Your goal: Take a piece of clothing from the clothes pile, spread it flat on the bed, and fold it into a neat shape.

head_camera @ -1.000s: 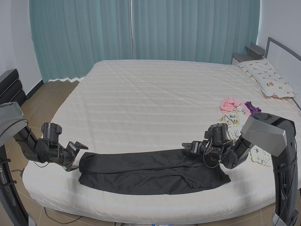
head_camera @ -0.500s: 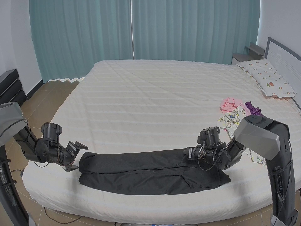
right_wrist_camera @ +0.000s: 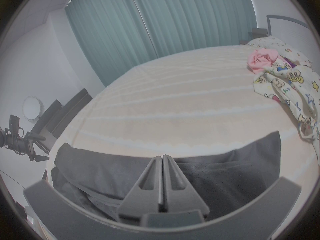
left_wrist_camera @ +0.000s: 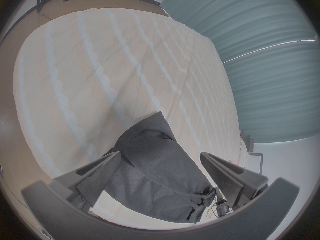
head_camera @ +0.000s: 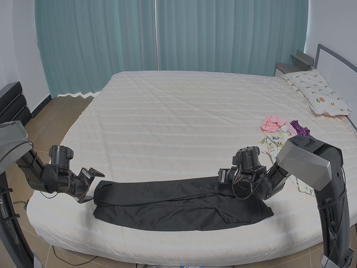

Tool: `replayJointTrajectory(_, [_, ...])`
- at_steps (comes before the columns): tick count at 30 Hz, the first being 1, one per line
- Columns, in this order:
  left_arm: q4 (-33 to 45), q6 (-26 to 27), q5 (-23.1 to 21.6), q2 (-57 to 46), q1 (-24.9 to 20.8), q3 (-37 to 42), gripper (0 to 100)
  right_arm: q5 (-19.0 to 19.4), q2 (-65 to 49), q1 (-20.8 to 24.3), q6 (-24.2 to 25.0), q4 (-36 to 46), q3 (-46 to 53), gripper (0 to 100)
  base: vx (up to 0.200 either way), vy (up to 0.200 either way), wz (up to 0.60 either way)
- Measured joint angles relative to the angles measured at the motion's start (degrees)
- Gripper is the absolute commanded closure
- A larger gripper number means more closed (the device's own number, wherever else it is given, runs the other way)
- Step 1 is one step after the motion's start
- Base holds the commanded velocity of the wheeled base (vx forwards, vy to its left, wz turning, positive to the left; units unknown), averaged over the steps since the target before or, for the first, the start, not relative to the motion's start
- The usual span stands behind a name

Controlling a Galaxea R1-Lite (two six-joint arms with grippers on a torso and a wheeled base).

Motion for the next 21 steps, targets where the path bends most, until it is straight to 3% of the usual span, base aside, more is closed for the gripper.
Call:
replayJointTrajectory(8, [0.00, 0.00, 0.00, 0.00, 0.05, 0.00, 0, -0.09, 0.96, 1.24, -0.22, -1.93, -0.16, 100, 0.000, 0.000, 0.00])
replayJointTrajectory(9, [-0.02, 0.00, 0.00, 0.00, 0.05, 0.00, 0, -0.09, 1.07, 1.38, -0.24, -1.87, -0.22, 0, 0.000, 0.000, 0.00])
replayJointTrajectory(21, [0.00, -0.02, 0.00, 0.00, 0.00, 0.00, 0, 0.02, 0.60, 0.44, 3.23, -2.49, -0.46, 0, 0.000, 0.000, 0.00])
